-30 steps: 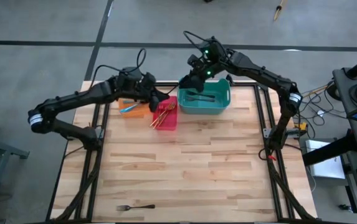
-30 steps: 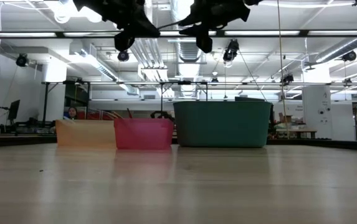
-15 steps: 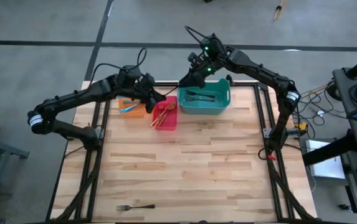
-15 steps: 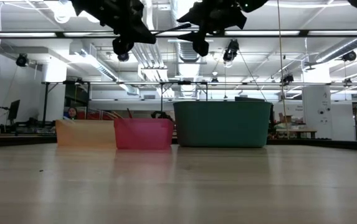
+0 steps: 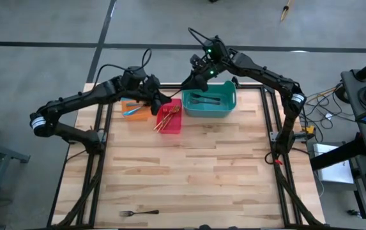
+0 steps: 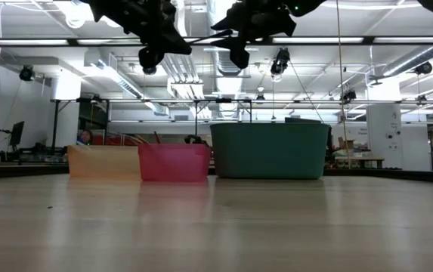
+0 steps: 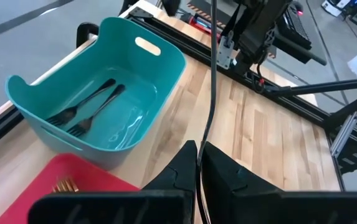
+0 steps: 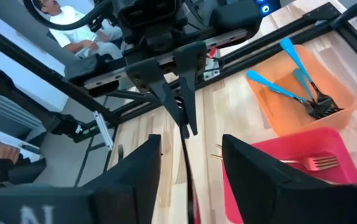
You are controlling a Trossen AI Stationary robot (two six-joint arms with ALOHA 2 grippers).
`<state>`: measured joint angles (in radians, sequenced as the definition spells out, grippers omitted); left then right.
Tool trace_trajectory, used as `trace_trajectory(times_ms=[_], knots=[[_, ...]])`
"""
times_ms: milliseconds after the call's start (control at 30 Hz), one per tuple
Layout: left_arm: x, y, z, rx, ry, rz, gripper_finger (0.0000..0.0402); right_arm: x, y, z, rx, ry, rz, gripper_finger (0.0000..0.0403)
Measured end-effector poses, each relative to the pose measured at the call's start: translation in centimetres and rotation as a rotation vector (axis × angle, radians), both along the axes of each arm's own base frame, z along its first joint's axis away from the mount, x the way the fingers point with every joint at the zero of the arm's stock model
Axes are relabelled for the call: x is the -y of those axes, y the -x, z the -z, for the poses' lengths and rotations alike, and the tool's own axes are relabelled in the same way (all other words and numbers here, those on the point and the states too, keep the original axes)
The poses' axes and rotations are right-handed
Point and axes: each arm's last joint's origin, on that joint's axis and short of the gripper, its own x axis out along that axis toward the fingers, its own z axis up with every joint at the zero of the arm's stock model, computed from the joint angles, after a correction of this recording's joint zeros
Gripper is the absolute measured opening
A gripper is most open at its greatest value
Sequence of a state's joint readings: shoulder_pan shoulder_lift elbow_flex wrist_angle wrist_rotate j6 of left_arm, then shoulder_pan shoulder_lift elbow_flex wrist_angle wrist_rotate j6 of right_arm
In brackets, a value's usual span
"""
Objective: Sort silverware by color (type)
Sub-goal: Put the black fork into the green bin
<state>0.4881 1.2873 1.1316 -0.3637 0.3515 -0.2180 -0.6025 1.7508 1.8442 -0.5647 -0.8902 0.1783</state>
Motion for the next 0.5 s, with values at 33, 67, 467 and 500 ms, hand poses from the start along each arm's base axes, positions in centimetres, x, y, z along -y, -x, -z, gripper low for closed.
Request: trace_trajectory(times_ms=[33,67,467,500], knots=[[0.00,0.00,-0.01,0.001,0.000,0.000,0.0000,0.00,0.00,0.01,0.001,0.004,-0.002,0.0157],[0.00,0.00,-0.01,0.001,0.001,-0.001,0.0000,-0.01,0.01,0.02,0.001,0.008,-0.003,0.0149],[-0.03,0.00,-0.01,0.002,0.006,-0.007,0.0000,-0.01,0.01,0.02,0.023,0.061,-0.026,0.0013],[-0.03,0.00,-0.02,0.002,0.006,-0.007,0.0000,-0.02,0.01,0.01,0.024,0.060,-0.027,0.0011]])
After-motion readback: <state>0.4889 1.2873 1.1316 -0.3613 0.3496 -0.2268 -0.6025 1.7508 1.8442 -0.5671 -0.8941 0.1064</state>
